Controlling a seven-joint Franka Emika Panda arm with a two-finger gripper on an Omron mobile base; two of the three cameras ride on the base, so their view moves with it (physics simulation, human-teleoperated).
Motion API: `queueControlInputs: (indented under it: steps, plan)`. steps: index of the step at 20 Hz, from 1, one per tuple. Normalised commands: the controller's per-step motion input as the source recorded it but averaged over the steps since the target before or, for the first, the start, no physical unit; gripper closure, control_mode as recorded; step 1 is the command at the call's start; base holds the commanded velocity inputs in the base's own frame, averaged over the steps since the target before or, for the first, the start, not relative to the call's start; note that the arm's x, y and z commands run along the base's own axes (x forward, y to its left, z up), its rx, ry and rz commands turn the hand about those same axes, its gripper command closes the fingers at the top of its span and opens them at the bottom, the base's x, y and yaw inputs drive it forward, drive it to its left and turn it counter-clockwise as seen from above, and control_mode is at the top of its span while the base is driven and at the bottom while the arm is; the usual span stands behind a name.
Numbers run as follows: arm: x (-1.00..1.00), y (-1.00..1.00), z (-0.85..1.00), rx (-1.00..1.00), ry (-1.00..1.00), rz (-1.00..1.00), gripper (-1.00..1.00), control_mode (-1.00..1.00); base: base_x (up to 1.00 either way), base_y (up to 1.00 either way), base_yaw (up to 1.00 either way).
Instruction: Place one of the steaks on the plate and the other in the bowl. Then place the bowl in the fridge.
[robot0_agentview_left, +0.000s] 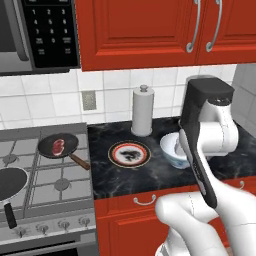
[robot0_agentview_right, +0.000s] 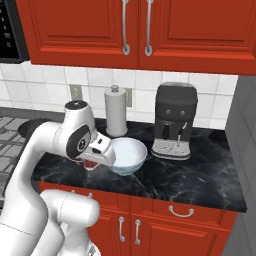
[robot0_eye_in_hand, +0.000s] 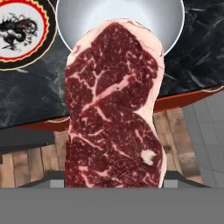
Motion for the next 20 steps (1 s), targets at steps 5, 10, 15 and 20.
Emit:
queueControlInputs:
  steps: [5,10,15,20]
  plan:
    - [0.32,-0.31,0.00,0.00,0.09,0.03,1.00,-1.00,0.00,0.00,0.00]
    - [0.51,-0.10,0.00,0.00,0.09,0.01,1.00,-1.00,0.00,0.00,0.00]
    - [0.77,-0.09,0.00,0.00,0.00,0.00,1.00,-1.00,0.00,0.00,0.00]
    - [0.60,-0.20,-0.17,0.00,0.00,0.00,1.00,-1.00,0.00,0.00,0.00]
